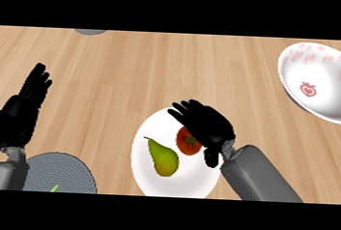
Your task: Pick the tomato from the plate and place it in the bowl
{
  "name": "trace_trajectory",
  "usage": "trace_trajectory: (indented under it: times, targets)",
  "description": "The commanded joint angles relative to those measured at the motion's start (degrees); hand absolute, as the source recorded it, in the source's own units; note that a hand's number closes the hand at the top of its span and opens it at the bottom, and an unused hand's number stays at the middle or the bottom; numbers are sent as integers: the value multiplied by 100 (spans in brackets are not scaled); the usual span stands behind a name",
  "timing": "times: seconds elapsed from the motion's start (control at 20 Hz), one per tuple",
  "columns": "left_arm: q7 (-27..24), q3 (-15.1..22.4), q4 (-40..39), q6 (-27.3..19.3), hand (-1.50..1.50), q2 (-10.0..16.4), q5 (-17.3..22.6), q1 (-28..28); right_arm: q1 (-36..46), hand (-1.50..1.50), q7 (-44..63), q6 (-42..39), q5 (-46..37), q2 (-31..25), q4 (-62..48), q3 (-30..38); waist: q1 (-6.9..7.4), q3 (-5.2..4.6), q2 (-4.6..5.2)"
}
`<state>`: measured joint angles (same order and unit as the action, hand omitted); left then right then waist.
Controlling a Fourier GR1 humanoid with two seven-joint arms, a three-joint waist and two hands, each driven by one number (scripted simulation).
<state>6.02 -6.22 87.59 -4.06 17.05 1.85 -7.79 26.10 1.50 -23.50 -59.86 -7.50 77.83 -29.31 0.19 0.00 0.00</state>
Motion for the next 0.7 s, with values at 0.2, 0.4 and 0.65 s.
trace_trajectory:
  times: [0.2, 0.4, 0.65]
  targets:
    - [-95, -85, -137, 32, 0, -134, -143, -101, 451, 150, -277, -179, -191, 648, -1060, 239, 16, 0, 6]
    - [360, 15, 352, -181, 0, -272, -328, -30, 158, 150, -945, 166, -339, 297, -820, 271, 4, 1, -2]
    - [309, -213, 200, 161, 0, -77, -161, -55, 313, 150, -1134, 868, -499, 633, -1672, 282, 21, 1, 5]
